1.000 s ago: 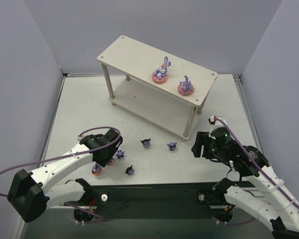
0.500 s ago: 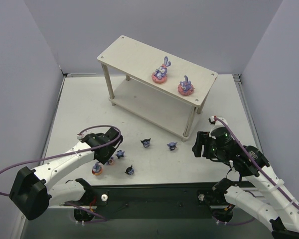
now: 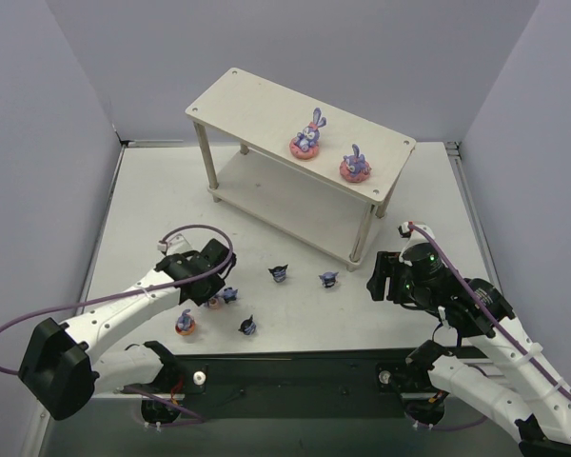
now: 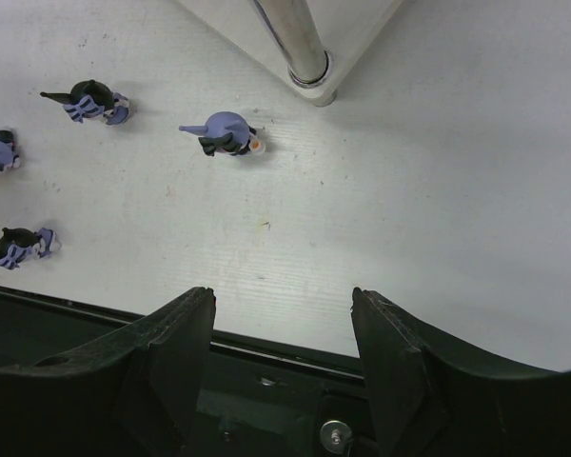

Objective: Place and organize the plastic toys onto the shelf

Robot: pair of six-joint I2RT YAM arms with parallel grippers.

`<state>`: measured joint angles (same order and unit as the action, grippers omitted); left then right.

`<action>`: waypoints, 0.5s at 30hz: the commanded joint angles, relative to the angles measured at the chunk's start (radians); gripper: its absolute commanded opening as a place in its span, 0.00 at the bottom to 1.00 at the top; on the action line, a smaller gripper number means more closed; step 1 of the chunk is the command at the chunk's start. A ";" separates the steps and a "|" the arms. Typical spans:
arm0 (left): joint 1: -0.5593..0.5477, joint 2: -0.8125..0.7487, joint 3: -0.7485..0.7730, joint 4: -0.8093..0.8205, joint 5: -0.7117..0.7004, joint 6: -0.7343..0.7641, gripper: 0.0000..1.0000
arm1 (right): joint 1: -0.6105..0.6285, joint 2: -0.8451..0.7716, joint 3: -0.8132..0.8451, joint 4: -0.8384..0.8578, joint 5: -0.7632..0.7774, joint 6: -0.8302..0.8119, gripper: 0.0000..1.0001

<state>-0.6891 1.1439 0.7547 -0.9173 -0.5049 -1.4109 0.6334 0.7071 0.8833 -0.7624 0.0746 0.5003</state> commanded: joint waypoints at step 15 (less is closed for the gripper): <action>0.075 0.192 0.158 0.569 0.236 0.805 0.32 | -0.012 0.011 0.005 -0.026 0.030 -0.003 0.60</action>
<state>-0.6304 1.2797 0.8352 -0.5137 -0.3779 -0.7967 0.6285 0.7078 0.8833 -0.7666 0.0753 0.4999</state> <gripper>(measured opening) 0.442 0.600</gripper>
